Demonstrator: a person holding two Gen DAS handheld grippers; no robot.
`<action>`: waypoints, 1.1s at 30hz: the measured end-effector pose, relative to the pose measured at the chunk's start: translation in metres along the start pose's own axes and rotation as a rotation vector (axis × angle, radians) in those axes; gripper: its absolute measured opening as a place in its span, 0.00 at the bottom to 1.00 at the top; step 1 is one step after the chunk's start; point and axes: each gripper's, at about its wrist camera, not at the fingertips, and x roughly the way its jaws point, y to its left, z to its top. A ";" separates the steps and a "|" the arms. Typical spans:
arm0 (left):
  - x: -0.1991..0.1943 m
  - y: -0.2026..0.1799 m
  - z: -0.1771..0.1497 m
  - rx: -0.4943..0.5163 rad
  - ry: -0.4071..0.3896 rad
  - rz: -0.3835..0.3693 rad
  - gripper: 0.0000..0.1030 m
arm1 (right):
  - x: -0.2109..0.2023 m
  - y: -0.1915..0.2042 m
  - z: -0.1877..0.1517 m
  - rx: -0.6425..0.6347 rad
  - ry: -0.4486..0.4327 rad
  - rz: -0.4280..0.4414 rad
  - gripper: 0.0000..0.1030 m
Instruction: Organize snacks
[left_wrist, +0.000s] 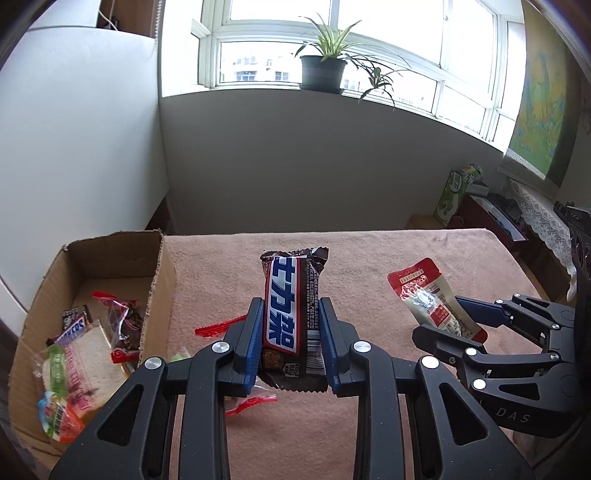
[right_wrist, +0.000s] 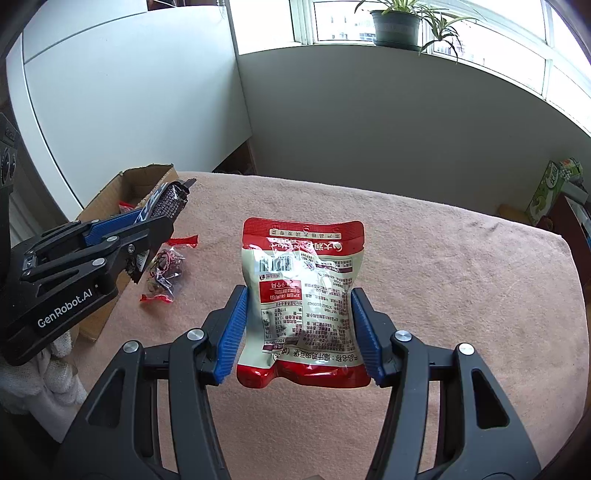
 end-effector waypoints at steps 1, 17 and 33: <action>-0.003 0.001 0.000 0.001 -0.007 0.006 0.26 | -0.001 0.004 0.002 -0.004 -0.005 0.006 0.55; -0.040 0.077 0.002 -0.115 -0.097 0.060 0.26 | 0.005 0.071 0.026 -0.065 -0.050 0.120 0.56; -0.029 0.167 0.002 -0.271 -0.071 0.130 0.26 | 0.039 0.165 0.027 -0.168 -0.004 0.243 0.57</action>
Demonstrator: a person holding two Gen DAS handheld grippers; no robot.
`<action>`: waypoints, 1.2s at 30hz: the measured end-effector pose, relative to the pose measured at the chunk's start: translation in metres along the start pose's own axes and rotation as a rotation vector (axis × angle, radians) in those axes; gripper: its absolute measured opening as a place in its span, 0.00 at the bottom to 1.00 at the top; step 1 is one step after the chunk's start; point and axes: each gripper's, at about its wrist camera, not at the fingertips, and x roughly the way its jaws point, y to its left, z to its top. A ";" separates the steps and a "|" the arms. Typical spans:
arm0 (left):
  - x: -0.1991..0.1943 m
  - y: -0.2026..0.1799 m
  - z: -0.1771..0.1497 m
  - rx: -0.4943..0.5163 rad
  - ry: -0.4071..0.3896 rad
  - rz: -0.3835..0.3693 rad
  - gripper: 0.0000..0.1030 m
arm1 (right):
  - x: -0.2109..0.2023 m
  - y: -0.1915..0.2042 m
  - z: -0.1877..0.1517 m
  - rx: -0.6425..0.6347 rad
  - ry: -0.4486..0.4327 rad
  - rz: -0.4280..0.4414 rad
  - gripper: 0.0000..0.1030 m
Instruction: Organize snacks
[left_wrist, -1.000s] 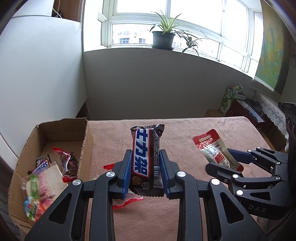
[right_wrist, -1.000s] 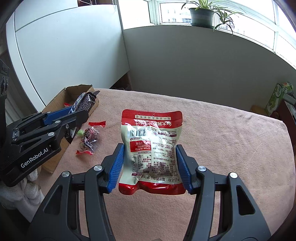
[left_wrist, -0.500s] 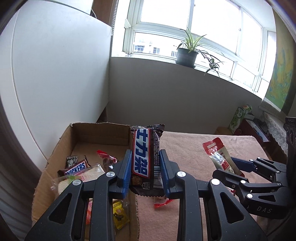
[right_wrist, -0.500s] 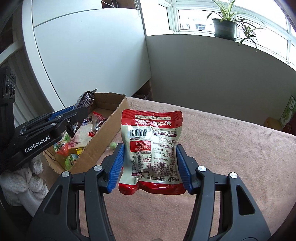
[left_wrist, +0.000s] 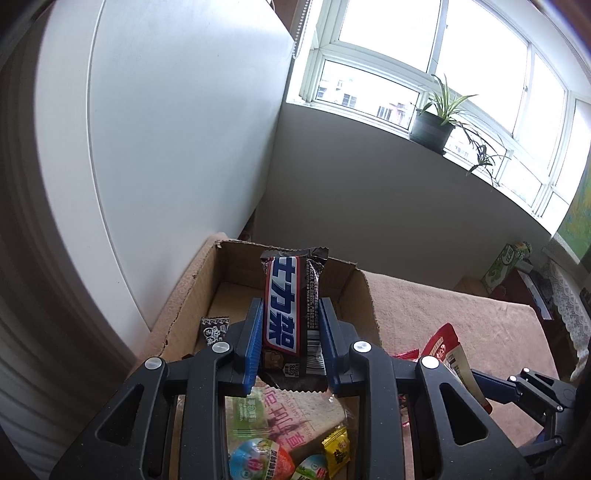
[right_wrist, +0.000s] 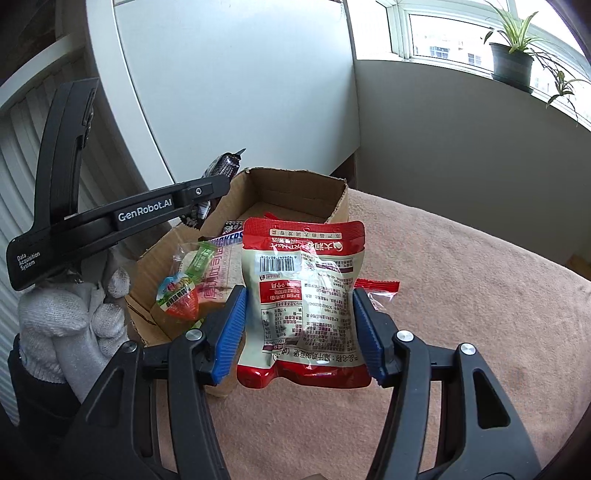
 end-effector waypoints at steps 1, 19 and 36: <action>0.002 0.003 0.001 -0.003 0.003 0.004 0.26 | 0.003 0.004 0.001 -0.006 0.003 0.008 0.57; 0.021 0.011 0.015 -0.006 0.036 0.023 0.26 | 0.042 0.050 0.006 -0.127 0.049 0.068 0.61; 0.019 0.021 0.020 -0.048 0.016 0.053 0.49 | 0.038 0.059 -0.003 -0.188 0.023 0.041 0.78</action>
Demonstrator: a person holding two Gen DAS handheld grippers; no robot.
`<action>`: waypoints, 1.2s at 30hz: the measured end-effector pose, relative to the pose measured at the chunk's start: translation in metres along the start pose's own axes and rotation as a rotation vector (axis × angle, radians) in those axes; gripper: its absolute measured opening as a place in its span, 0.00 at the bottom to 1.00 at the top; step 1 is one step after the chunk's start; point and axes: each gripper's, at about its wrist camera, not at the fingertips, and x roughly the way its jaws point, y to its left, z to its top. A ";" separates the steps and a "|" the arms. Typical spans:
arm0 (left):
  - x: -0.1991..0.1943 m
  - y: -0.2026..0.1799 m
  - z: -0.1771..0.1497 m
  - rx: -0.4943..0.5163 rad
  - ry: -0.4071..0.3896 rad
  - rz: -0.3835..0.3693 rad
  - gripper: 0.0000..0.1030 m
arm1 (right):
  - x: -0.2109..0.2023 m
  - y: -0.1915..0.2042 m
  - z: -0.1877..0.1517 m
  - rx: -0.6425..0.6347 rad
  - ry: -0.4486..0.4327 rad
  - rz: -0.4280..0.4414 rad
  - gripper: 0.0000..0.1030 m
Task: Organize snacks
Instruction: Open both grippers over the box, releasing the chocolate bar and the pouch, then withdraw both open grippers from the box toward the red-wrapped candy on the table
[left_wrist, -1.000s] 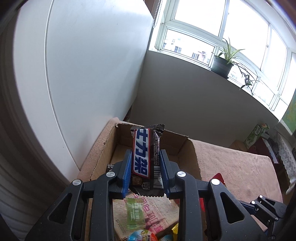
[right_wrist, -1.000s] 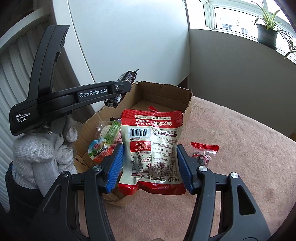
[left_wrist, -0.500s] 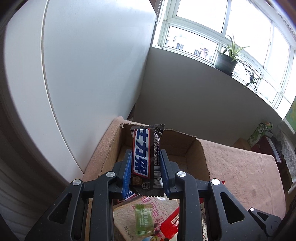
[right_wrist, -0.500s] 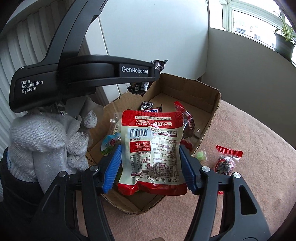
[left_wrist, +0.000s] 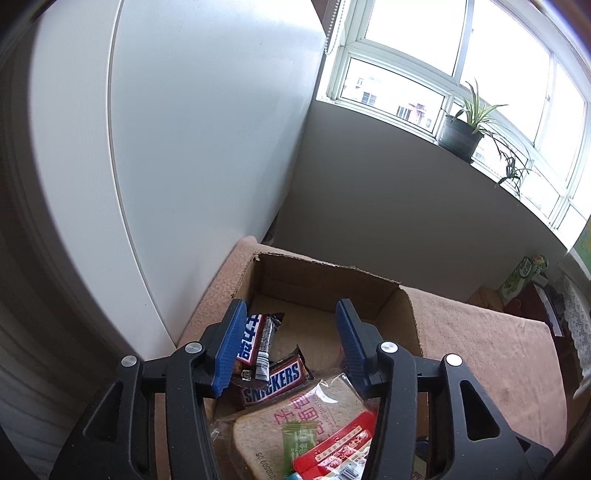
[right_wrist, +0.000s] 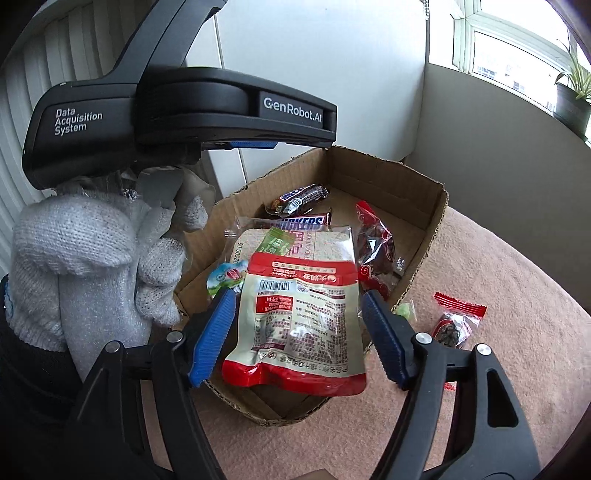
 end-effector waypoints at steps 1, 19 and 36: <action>0.000 0.000 0.000 0.000 -0.001 0.001 0.49 | -0.003 0.000 0.000 -0.006 -0.008 -0.003 0.79; -0.011 0.004 0.000 -0.025 -0.026 -0.002 0.52 | -0.045 -0.042 -0.001 0.103 -0.085 0.017 0.83; -0.040 -0.040 -0.017 0.045 -0.058 -0.116 0.52 | -0.073 -0.172 -0.030 0.510 -0.129 0.030 0.83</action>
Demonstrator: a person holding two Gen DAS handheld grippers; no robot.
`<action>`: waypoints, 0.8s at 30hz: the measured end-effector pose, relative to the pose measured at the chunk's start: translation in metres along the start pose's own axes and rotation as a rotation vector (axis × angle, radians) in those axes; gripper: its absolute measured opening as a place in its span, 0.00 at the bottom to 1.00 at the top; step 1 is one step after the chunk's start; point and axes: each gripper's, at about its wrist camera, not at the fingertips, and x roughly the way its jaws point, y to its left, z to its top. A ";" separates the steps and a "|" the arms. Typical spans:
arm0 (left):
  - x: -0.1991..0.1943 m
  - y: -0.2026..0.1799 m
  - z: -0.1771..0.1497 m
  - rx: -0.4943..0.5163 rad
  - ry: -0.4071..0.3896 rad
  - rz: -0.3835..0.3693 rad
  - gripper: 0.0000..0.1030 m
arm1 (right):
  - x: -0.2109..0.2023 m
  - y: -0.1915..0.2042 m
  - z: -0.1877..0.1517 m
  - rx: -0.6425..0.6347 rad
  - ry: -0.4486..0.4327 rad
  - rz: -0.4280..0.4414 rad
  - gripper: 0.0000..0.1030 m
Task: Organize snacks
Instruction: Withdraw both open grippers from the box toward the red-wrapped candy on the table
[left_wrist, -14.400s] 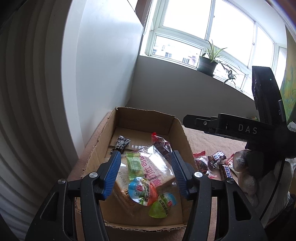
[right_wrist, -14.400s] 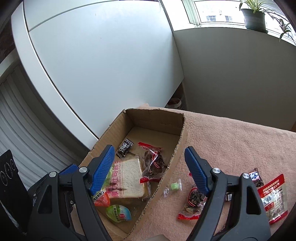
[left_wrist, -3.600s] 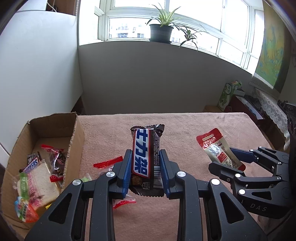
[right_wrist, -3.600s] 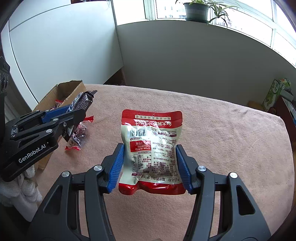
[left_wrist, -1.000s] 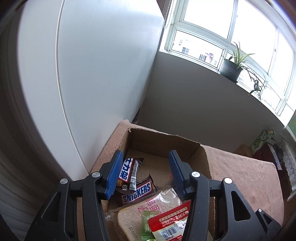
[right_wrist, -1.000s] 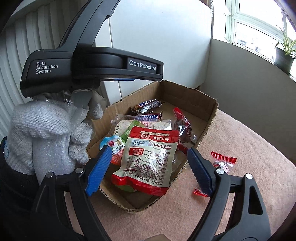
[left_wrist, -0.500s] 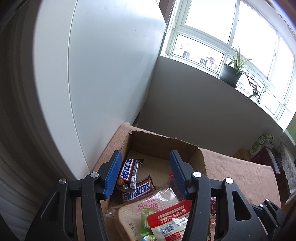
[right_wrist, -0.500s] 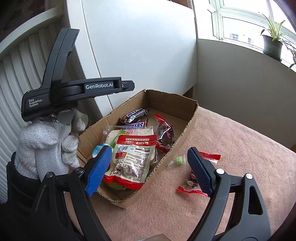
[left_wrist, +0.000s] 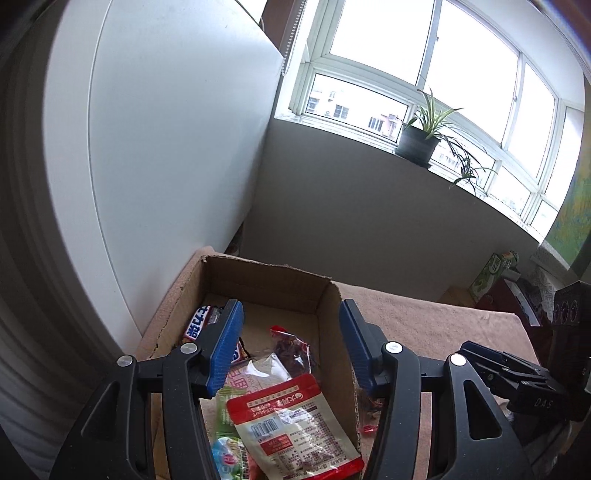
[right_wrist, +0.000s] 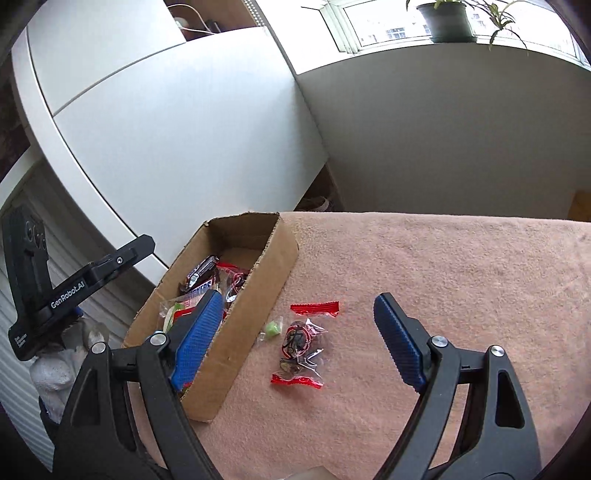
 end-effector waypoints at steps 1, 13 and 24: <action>-0.001 -0.003 -0.002 0.003 0.001 -0.009 0.52 | -0.001 -0.007 -0.001 0.024 0.002 0.006 0.83; -0.017 -0.077 -0.061 0.170 0.053 -0.140 0.51 | -0.021 -0.037 0.001 0.128 0.002 0.073 0.44; -0.058 -0.069 -0.111 0.170 0.043 -0.201 0.29 | 0.038 -0.002 -0.025 0.155 0.192 0.232 0.16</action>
